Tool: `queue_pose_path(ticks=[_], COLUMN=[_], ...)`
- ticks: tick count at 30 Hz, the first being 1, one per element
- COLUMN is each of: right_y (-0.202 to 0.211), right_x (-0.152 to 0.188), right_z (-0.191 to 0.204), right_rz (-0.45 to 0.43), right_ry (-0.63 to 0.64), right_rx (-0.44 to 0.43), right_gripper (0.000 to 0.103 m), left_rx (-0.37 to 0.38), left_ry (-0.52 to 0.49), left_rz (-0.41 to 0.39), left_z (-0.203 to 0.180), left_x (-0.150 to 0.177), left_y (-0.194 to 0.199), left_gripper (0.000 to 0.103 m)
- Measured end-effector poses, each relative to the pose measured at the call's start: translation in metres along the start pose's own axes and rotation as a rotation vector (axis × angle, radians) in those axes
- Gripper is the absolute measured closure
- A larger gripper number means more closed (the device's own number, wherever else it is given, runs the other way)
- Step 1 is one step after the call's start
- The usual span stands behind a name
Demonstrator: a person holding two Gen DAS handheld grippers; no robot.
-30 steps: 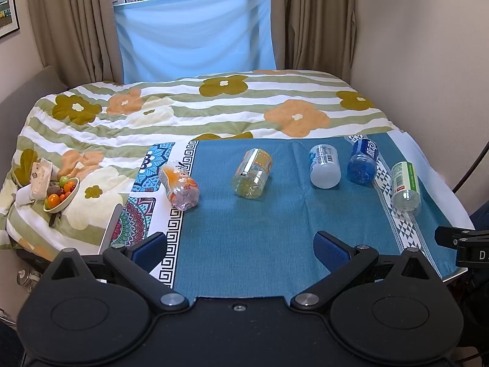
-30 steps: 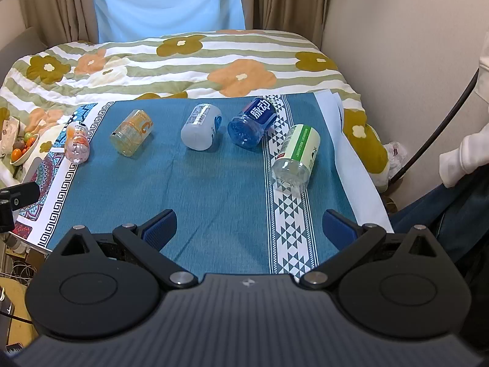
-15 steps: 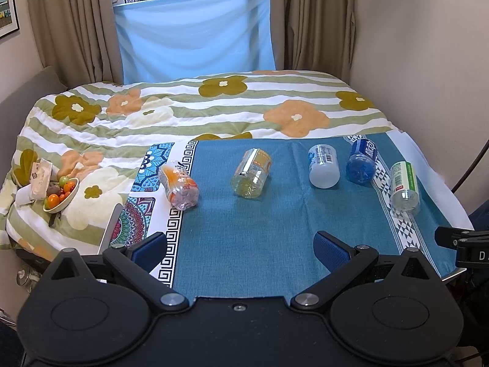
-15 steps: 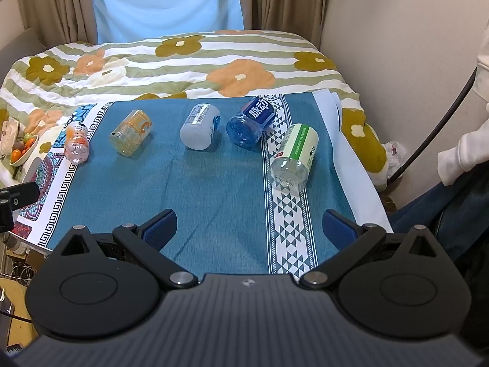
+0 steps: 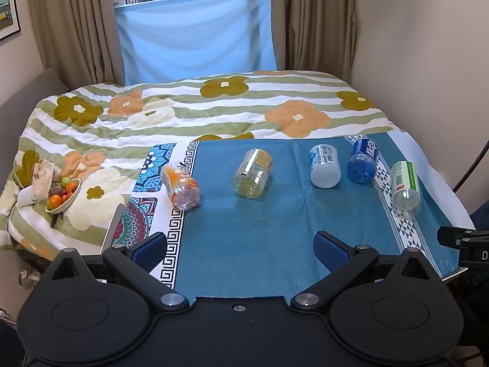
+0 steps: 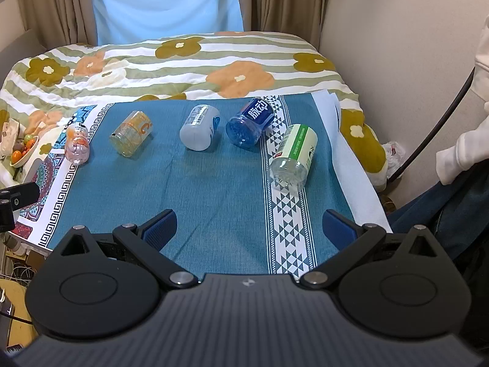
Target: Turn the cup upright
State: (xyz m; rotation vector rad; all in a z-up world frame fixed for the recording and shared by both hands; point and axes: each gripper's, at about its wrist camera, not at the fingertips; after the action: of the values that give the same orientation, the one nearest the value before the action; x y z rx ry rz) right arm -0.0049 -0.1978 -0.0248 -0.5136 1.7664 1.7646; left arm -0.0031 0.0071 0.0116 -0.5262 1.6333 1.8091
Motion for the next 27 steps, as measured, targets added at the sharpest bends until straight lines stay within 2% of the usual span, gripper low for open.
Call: queue_pose_path(ticks=[13, 20, 27], right_y=[0.0, -0.014, -0.039], right_x=[-0.004, -0.016, -0.024], right_z=[-0.003, -0.018, -0.028], right_rz=[0.012, 0.028, 0.049], right_ry=[0.002, -0.005, 0.001], right_rx=[-0.001, -0.011, -0.018], right_gripper=[0.0, 0.0, 0.0], left_rx=[0.009, 0.016, 0.072], left_ry=[0.011, -0.022, -0.042], left_rz=[0.02, 0.044, 0.092], left_z=[-0.001, -0.014, -0.032], left_x=[-0.006, -0.032, -0.068], left_y=[-0.001, -0.02, -0.058], left_gripper=[0.0, 0.0, 0.0])
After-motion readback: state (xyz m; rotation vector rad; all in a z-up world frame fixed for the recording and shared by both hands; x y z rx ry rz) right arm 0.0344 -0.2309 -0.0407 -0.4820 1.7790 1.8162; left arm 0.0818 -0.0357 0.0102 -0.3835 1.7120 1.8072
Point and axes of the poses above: each gripper's, at about its wrist camera, not at the fingertips, and y roughly against the way its jaws point, z to its left, x to its underside, and after that the axes turned 6 degrees about -y, right-handed
